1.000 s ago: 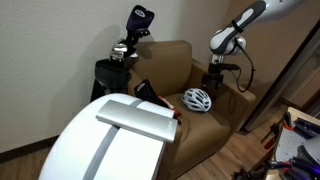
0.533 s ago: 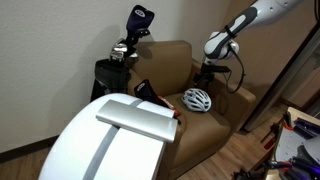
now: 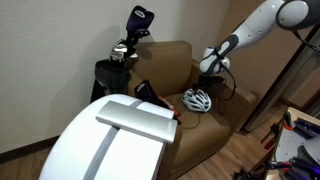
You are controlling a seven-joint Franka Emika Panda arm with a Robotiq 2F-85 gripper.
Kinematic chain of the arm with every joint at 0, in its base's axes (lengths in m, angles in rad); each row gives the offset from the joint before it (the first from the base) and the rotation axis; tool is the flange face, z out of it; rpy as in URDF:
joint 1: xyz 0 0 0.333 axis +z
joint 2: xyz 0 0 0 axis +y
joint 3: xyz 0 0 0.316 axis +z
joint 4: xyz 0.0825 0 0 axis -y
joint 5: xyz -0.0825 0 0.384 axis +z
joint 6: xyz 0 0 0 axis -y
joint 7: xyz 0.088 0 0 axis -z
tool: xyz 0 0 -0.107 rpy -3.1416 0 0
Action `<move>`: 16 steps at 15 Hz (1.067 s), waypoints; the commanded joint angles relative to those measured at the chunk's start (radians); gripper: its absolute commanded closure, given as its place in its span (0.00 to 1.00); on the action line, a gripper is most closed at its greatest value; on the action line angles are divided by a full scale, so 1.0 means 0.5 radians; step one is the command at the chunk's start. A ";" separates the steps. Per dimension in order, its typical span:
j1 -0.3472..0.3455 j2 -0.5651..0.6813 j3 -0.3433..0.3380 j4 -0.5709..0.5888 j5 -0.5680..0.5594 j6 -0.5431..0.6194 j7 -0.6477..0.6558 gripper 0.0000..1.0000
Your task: Move the helmet from the seat of the brown chair to the right arm rest
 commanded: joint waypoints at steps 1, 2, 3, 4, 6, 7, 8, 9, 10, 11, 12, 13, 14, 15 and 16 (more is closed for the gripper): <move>-0.010 0.122 -0.046 0.175 -0.055 0.038 0.119 0.00; -0.011 0.142 -0.052 0.207 -0.057 0.020 0.129 0.00; -0.011 0.160 -0.058 0.230 -0.058 0.019 0.140 0.00; -0.025 0.179 -0.052 0.257 -0.052 -0.003 0.144 0.00; -0.041 0.220 -0.056 0.299 -0.043 -0.043 0.171 0.00; -0.049 0.240 -0.056 0.315 -0.037 -0.043 0.184 0.00; -0.050 0.257 -0.066 0.331 -0.035 -0.052 0.210 0.00; -0.067 0.265 -0.057 0.341 -0.028 -0.057 0.215 0.00; -0.071 0.267 -0.062 0.344 -0.025 -0.054 0.233 0.00; -0.087 0.256 -0.055 0.339 -0.019 -0.052 0.236 0.00; -0.109 0.235 -0.043 0.328 -0.007 -0.053 0.234 0.00; -0.125 0.216 -0.037 0.319 0.001 -0.054 0.236 0.00; -0.153 0.185 -0.014 0.298 0.014 -0.050 0.218 0.00; -0.171 0.166 -0.003 0.285 0.024 -0.043 0.215 0.00; -0.194 0.138 0.015 0.261 0.034 -0.041 0.199 0.00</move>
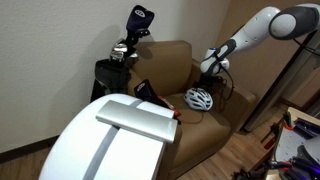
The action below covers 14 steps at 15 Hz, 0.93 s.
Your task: Move the helmet from the seat of the brown chair to the right arm rest
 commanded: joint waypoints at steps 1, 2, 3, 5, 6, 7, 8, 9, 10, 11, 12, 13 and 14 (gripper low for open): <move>-0.099 -0.093 0.079 -0.060 0.035 -0.010 -0.015 0.00; -0.124 -0.105 0.101 -0.067 0.038 -0.012 -0.039 0.00; -0.144 -0.103 0.117 -0.056 0.040 -0.037 -0.045 0.00; -0.191 -0.092 0.160 -0.044 0.045 -0.062 -0.074 0.00; -0.210 -0.092 0.180 -0.050 0.051 -0.075 -0.081 0.00; -0.210 -0.106 0.180 -0.061 0.050 -0.090 -0.065 0.00; -0.220 -0.119 0.187 -0.075 0.051 -0.107 -0.063 0.00; -0.225 -0.136 0.186 -0.093 0.046 -0.120 -0.071 0.00; -0.233 -0.142 0.191 -0.098 0.040 -0.138 -0.084 0.00; -0.229 -0.146 0.182 -0.099 0.034 -0.152 -0.081 0.00; -0.235 -0.157 0.186 -0.105 0.036 -0.165 -0.091 0.00; -0.253 -0.167 0.203 -0.107 0.036 -0.179 -0.127 0.00; -0.259 -0.167 0.203 -0.101 0.033 -0.195 -0.141 0.00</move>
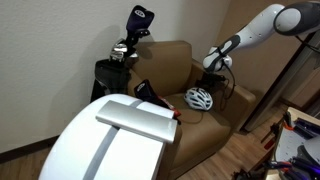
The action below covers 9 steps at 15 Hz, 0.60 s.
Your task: Move the helmet from the seat of the brown chair to the right arm rest
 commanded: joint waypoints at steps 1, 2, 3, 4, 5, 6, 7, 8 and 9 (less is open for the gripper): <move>-0.079 -0.095 0.062 -0.074 0.024 -0.096 -0.149 0.00; -0.077 -0.089 0.052 -0.062 0.024 -0.125 -0.144 0.00; -0.073 -0.077 0.041 -0.046 0.026 -0.162 -0.130 0.00; -0.058 -0.068 0.016 -0.038 0.022 -0.187 -0.091 0.00; -0.067 -0.054 0.016 -0.027 0.022 -0.231 -0.096 0.00; -0.065 -0.042 0.009 -0.018 0.019 -0.258 -0.093 0.00; -0.066 -0.028 0.011 -0.002 0.016 -0.292 -0.103 0.00; -0.063 -0.015 0.009 0.008 0.012 -0.307 -0.109 0.00; -0.063 0.002 0.012 0.021 0.007 -0.307 -0.125 0.00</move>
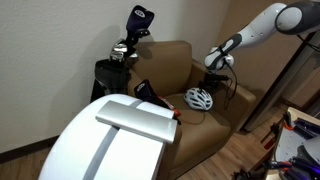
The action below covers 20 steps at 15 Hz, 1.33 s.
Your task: Move the helmet from the seat of the brown chair to the right arm rest
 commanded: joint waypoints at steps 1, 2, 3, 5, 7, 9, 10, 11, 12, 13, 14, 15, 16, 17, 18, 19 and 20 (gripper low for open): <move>-0.023 0.030 0.022 0.026 0.002 -0.060 -0.089 0.00; -0.019 0.039 0.026 0.029 -0.006 -0.037 -0.110 0.00; -0.018 0.051 0.030 0.035 -0.011 -0.024 -0.132 0.00; -0.015 0.061 0.026 0.048 -0.021 -0.029 -0.170 0.00; -0.019 0.058 0.019 0.045 -0.024 -0.013 -0.191 0.00; -0.033 0.045 0.026 0.032 -0.015 0.008 -0.219 0.00; -0.039 0.044 0.029 0.032 -0.012 0.008 -0.230 0.00; -0.042 0.050 0.028 0.037 -0.008 0.014 -0.232 0.00; -0.045 0.059 0.027 0.044 -0.006 0.011 -0.230 0.00; -0.048 0.061 0.032 0.044 -0.005 0.012 -0.235 0.00; -0.047 0.055 0.034 0.038 -0.005 0.018 -0.238 0.00; -0.052 0.048 0.042 0.037 -0.003 0.009 -0.250 0.06; -0.050 0.048 0.040 0.039 -0.001 0.021 -0.247 0.26; -0.047 0.038 0.041 0.041 0.001 0.012 -0.243 0.32; -0.051 0.033 0.044 0.045 0.004 0.005 -0.244 0.40; -0.054 0.018 0.051 0.041 0.011 0.004 -0.245 0.46; -0.059 0.003 0.056 0.042 0.016 0.000 -0.247 0.52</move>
